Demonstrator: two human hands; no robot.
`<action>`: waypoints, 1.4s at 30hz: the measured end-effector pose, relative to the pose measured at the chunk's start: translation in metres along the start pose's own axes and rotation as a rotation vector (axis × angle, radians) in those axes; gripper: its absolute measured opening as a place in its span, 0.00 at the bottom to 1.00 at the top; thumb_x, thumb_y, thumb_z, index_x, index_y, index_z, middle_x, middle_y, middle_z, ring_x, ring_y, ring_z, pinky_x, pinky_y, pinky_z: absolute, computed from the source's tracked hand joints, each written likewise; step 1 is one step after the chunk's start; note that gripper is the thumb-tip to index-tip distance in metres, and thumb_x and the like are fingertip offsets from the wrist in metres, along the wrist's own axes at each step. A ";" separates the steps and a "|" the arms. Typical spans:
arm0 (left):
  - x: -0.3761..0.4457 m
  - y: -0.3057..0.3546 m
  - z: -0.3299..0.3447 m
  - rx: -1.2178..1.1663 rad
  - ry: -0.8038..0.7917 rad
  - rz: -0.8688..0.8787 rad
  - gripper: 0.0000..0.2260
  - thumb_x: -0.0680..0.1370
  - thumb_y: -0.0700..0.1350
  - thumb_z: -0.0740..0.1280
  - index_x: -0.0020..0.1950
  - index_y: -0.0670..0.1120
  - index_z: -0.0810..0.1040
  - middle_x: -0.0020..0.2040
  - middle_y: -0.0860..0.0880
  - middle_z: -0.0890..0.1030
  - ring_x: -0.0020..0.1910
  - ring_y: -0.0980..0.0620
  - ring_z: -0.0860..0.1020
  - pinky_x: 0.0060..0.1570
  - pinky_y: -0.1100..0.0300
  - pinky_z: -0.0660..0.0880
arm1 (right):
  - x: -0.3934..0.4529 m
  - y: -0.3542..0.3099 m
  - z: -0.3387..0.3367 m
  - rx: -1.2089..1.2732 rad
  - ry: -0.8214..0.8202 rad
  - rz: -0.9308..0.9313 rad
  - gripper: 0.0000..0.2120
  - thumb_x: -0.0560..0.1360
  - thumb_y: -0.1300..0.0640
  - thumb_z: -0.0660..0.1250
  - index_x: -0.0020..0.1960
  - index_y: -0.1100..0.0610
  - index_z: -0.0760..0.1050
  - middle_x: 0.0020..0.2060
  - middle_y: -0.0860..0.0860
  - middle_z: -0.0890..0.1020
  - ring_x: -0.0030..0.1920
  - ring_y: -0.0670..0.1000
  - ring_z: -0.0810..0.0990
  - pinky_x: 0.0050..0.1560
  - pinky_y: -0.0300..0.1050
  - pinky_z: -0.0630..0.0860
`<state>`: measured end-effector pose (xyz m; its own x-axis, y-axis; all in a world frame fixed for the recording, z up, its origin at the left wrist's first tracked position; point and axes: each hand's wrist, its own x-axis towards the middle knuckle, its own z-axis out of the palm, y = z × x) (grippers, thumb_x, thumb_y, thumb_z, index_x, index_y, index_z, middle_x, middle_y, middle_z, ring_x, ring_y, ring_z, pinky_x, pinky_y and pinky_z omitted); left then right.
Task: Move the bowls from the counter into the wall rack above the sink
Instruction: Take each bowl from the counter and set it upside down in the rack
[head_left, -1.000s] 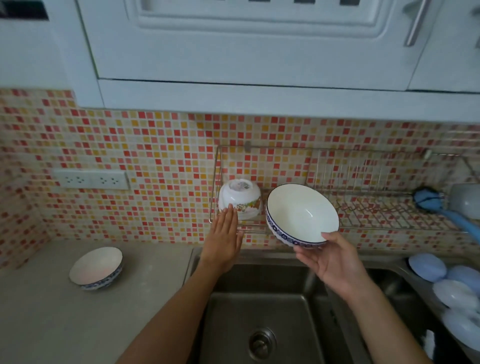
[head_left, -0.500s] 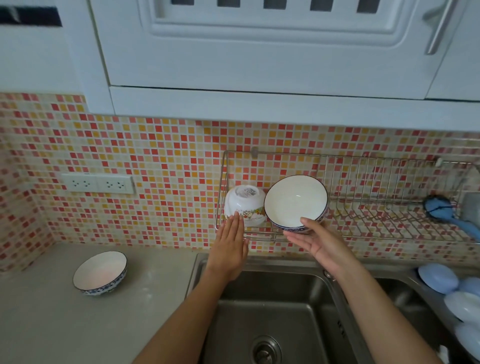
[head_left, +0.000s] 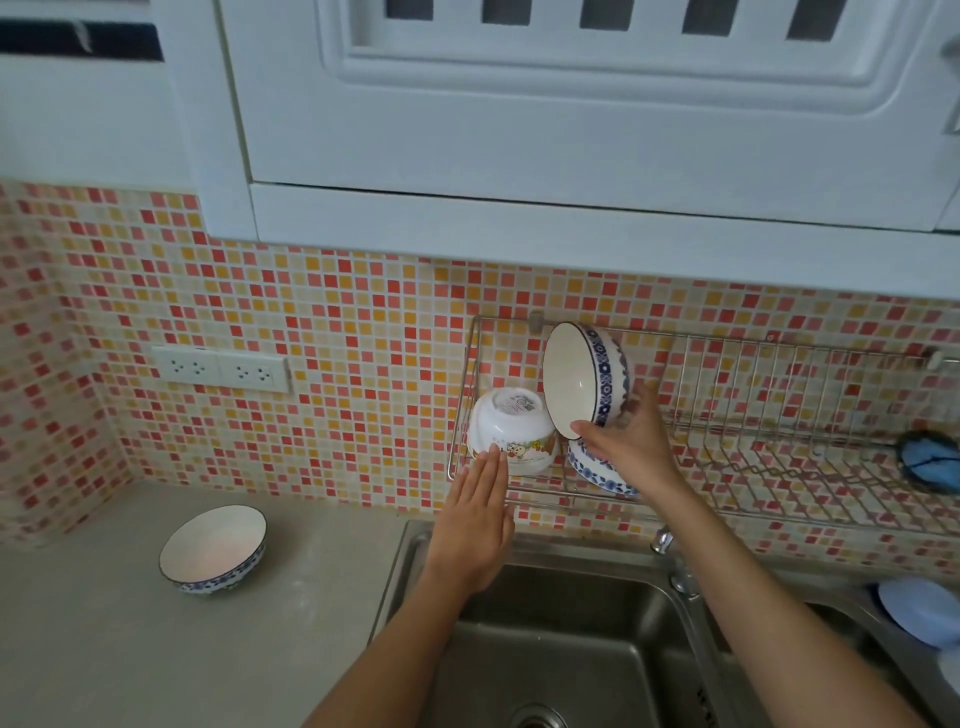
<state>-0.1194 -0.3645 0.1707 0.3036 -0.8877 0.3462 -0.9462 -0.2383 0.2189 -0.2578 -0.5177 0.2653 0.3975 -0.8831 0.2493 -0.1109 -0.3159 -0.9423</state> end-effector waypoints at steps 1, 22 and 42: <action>0.000 0.000 0.000 -0.001 0.000 0.000 0.29 0.77 0.59 0.34 0.76 0.51 0.36 0.76 0.55 0.35 0.74 0.54 0.33 0.72 0.56 0.32 | 0.001 0.000 0.004 -0.059 0.008 -0.044 0.40 0.65 0.61 0.80 0.69 0.56 0.60 0.58 0.48 0.77 0.55 0.49 0.79 0.55 0.48 0.79; 0.001 0.000 0.006 0.026 0.004 0.008 0.26 0.82 0.54 0.42 0.77 0.48 0.39 0.78 0.51 0.39 0.75 0.52 0.35 0.74 0.52 0.36 | 0.017 0.032 0.045 -0.883 -0.242 -0.434 0.43 0.68 0.61 0.77 0.73 0.53 0.54 0.71 0.55 0.64 0.55 0.58 0.79 0.38 0.47 0.78; 0.002 0.002 0.002 0.035 -0.010 -0.015 0.29 0.77 0.57 0.33 0.76 0.48 0.36 0.77 0.51 0.37 0.75 0.52 0.33 0.73 0.55 0.32 | 0.027 0.038 0.053 -1.137 -0.329 -0.468 0.43 0.71 0.62 0.73 0.77 0.52 0.50 0.76 0.52 0.58 0.56 0.59 0.80 0.40 0.51 0.80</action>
<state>-0.1211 -0.3674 0.1698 0.3165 -0.8878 0.3341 -0.9451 -0.2647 0.1918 -0.2024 -0.5349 0.2247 0.7980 -0.5315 0.2839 -0.5500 -0.8350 -0.0171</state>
